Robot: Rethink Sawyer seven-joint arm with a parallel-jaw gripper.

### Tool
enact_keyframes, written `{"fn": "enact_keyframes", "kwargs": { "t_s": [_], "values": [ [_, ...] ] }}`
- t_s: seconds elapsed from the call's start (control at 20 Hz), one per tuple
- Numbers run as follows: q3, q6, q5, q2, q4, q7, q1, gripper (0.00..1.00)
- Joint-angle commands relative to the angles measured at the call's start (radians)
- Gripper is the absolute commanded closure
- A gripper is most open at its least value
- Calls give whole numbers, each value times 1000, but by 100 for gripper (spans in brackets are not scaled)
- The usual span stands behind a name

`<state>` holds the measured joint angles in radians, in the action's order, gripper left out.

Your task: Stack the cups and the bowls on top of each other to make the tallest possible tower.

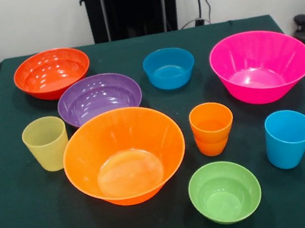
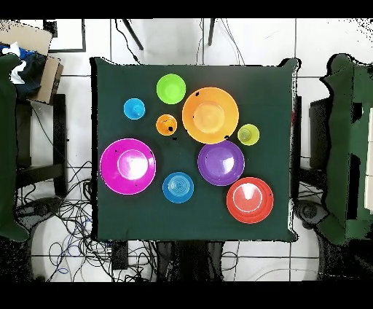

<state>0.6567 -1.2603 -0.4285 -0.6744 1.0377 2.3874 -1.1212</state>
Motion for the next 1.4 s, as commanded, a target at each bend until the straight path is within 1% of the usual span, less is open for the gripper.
{"fn": "enact_keyframes", "kwargs": {
  "t_s": [0.05,1.15,1.4],
  "values": [
    [-97,-69,23,60,-4,204,11,100],
    [-91,-137,8,61,-54,206,24,100],
    [-89,-165,4,68,-82,214,30,100]
  ]
}}
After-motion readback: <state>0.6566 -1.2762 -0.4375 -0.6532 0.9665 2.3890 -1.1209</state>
